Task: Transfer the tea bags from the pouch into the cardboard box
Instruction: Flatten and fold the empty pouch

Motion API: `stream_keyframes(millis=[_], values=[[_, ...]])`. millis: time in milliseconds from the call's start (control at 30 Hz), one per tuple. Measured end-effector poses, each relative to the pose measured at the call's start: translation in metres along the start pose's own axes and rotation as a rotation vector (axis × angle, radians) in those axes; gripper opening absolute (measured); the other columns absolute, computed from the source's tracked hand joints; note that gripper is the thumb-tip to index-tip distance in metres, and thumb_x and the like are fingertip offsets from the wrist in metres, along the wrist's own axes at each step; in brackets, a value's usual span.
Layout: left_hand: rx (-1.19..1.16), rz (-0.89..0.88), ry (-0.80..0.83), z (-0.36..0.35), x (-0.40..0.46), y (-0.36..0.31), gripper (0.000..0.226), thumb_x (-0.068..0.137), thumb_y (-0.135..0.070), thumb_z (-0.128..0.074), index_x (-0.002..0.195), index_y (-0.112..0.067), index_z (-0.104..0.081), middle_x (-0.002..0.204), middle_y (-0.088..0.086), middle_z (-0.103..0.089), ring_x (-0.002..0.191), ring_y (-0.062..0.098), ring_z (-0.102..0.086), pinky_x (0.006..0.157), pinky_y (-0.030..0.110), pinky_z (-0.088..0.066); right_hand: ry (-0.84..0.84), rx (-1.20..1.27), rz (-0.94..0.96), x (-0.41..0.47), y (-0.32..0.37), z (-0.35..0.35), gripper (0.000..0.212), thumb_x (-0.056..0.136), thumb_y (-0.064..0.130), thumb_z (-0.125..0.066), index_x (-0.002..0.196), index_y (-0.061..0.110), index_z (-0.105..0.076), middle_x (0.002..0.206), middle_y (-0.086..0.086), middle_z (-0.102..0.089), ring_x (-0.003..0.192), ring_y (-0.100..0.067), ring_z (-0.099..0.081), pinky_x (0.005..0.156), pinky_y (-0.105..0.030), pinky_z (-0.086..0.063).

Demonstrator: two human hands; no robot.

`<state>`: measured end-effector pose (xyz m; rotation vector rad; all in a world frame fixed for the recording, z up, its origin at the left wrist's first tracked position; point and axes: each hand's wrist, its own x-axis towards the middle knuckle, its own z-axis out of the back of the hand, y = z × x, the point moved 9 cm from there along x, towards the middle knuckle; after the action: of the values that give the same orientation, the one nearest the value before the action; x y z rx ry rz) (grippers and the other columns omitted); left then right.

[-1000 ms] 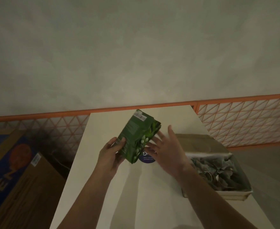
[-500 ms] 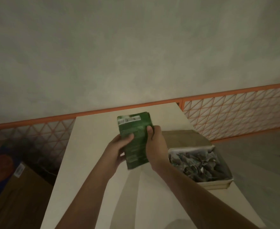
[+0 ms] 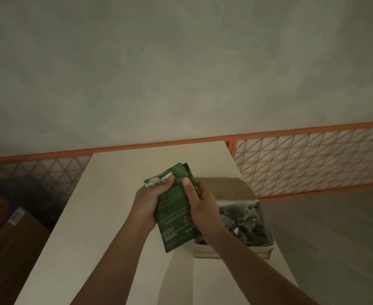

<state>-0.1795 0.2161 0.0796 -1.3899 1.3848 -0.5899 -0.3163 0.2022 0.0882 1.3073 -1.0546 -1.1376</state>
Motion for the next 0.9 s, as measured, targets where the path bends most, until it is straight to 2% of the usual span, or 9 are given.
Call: stream_keyframes(millis=[67, 167, 267, 333, 400, 533, 667, 800, 900], values=[[-0.012, -0.007, -0.018, -0.019, -0.005, 0.013, 0.037, 0.081, -0.019, -0.079, 0.112, 0.0, -0.073, 0.109, 0.022, -0.075, 0.1, 0.04, -0.073, 0.09, 0.049, -0.058, 0.019, -0.018, -0.013, -0.008, -0.008, 0.026, 0.038, 0.088, 0.053, -0.058, 0.101, 0.017, -0.059, 0.093, -0.006, -0.072, 0.083, -0.019, -0.071, 0.077, -0.041, -0.06], [-0.099, -0.027, -0.07, -0.053, -0.015, 0.034, 0.029, 0.086, -0.015, -0.076, 0.11, 0.0, -0.072, 0.104, 0.02, -0.076, 0.09, 0.035, -0.076, 0.075, 0.043, -0.064, 0.048, -0.017, -0.103, -0.022, -0.024, 0.075, 0.037, 0.083, 0.048, -0.068, 0.101, 0.016, -0.064, 0.092, -0.003, -0.074, 0.083, -0.017, -0.072, 0.078, -0.039, -0.06], [-0.219, -0.031, -0.118, -0.091, -0.024, 0.063, 0.03, 0.086, -0.016, -0.075, 0.114, -0.003, -0.071, 0.104, 0.018, -0.077, 0.086, 0.032, -0.076, 0.064, 0.04, -0.063, 0.047, 0.192, -0.224, -0.038, -0.043, 0.129, 0.034, 0.079, 0.034, -0.077, 0.104, 0.014, -0.068, 0.093, -0.002, -0.076, 0.087, -0.019, -0.073, 0.082, -0.04, -0.059], [-0.276, -0.022, -0.14, -0.119, -0.029, 0.086, 0.04, 0.084, -0.022, -0.076, 0.12, -0.005, -0.069, 0.111, 0.019, -0.075, 0.094, 0.035, -0.075, 0.071, 0.045, -0.063, 0.048, 0.321, -0.25, -0.046, -0.048, 0.16, 0.039, 0.076, 0.029, -0.079, 0.111, 0.015, -0.066, 0.099, -0.004, -0.075, 0.094, -0.023, -0.072, 0.086, -0.048, -0.057], [-0.315, -0.024, -0.167, -0.144, -0.036, 0.108, 0.039, 0.09, -0.025, -0.071, 0.123, -0.005, -0.067, 0.114, 0.019, -0.074, 0.097, 0.036, -0.074, 0.074, 0.048, -0.063, 0.049, 0.418, -0.243, -0.05, -0.05, 0.188, 0.044, 0.076, 0.025, -0.078, 0.116, 0.014, -0.064, 0.105, -0.006, -0.074, 0.098, -0.025, -0.071, 0.087, -0.05, -0.057], [-0.356, -0.027, -0.206, -0.184, -0.047, 0.143, 0.044, 0.087, -0.039, -0.069, 0.121, -0.011, -0.067, 0.119, 0.014, -0.074, 0.106, 0.03, -0.072, 0.094, 0.053, -0.056, 0.011, 0.479, -0.259, -0.055, -0.057, 0.243, 0.038, 0.082, 0.018, -0.073, 0.118, 0.014, -0.062, 0.11, -0.005, -0.072, 0.1, -0.023, -0.07, 0.075, -0.038, -0.059], [-0.306, 0.007, -0.231, -0.218, -0.047, 0.172, 0.041, 0.081, -0.04, -0.072, 0.113, -0.014, -0.071, 0.114, 0.009, -0.076, 0.101, 0.026, -0.074, 0.092, 0.045, -0.056, -0.01, 0.352, -0.28, -0.057, -0.067, 0.297, 0.025, 0.095, 0.022, -0.058, 0.117, 0.012, -0.063, 0.112, -0.009, -0.071, 0.1, -0.025, -0.069, 0.067, -0.028, -0.057], [-0.198, 0.055, -0.25, -0.242, -0.033, 0.195, 0.048, 0.07, -0.032, -0.082, 0.112, -0.011, -0.072, 0.112, 0.009, -0.076, 0.105, 0.025, -0.072, 0.092, 0.043, -0.056, -0.091, 0.279, -0.281, -0.047, -0.073, 0.348, 0.025, 0.1, 0.023, -0.049, 0.12, 0.015, -0.062, 0.113, -0.007, -0.069, 0.101, -0.024, -0.067, 0.071, -0.03, -0.057], [0.086, 0.041, -0.187, -0.257, -0.021, 0.206, 0.022, 0.081, -0.028, -0.079, 0.103, -0.022, -0.075, 0.103, 0.003, -0.077, 0.1, 0.021, -0.071, 0.083, 0.039, -0.057, -0.185, 0.255, -0.269, -0.041, -0.08, 0.387, 0.021, 0.102, 0.024, -0.045, 0.11, 0.021, -0.064, 0.103, -0.003, -0.071, 0.091, -0.016, -0.069, 0.075, -0.035, -0.058]])
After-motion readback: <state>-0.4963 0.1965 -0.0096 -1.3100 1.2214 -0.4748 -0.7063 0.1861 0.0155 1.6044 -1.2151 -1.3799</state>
